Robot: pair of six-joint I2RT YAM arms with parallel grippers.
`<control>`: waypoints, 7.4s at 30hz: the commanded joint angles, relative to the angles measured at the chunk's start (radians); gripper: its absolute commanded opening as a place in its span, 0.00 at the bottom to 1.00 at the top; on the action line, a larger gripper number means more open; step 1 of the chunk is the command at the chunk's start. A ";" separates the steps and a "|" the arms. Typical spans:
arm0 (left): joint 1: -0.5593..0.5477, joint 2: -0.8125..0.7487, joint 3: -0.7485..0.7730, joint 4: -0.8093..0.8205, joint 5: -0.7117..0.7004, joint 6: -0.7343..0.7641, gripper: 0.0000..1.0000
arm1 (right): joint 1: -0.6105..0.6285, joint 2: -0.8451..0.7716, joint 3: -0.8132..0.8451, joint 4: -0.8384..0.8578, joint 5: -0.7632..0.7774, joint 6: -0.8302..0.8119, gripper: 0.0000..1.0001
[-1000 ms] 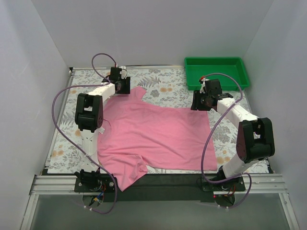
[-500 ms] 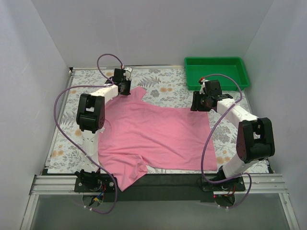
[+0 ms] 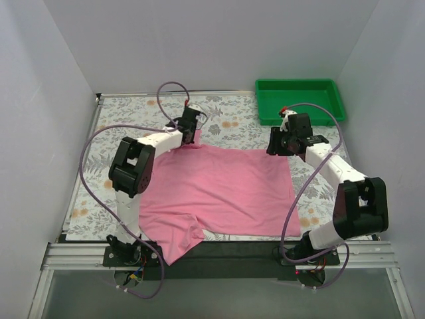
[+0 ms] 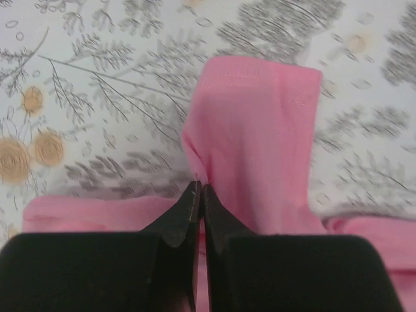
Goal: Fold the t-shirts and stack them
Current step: Flatten the tshirt out
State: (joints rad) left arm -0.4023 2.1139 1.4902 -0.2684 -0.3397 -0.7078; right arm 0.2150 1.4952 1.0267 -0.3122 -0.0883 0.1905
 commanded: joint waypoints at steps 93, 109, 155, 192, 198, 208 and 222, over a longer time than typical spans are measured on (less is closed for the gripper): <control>0.095 -0.618 -0.648 -0.144 0.234 -0.753 0.29 | 0.458 0.511 0.371 0.449 -0.320 0.320 0.45; 0.100 -0.741 -0.857 -0.126 0.246 -0.825 0.11 | 0.409 0.410 0.176 0.449 -0.223 0.334 0.03; -0.046 -0.249 -0.269 -0.018 0.797 -0.024 0.50 | 0.017 -0.207 -0.220 0.139 -0.011 -0.020 0.63; -0.033 -0.355 -0.096 -0.025 0.293 0.036 0.00 | -0.160 0.141 0.044 0.168 0.050 -0.151 0.51; 0.020 -0.289 0.019 0.027 0.232 0.090 0.00 | -0.175 0.256 0.091 0.180 -0.028 -0.184 0.51; 0.091 -0.131 0.120 0.155 0.176 0.162 0.00 | -0.184 0.352 0.139 0.183 -0.053 -0.186 0.43; 0.191 0.004 0.174 0.322 0.185 0.171 0.00 | -0.195 0.367 0.188 0.185 0.048 -0.235 0.01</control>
State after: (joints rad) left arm -0.2306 2.1307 1.6012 -0.0349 -0.1436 -0.5495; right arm 0.0311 1.8599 1.1660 -0.1558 -0.1032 -0.0200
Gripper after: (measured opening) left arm 0.016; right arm 0.023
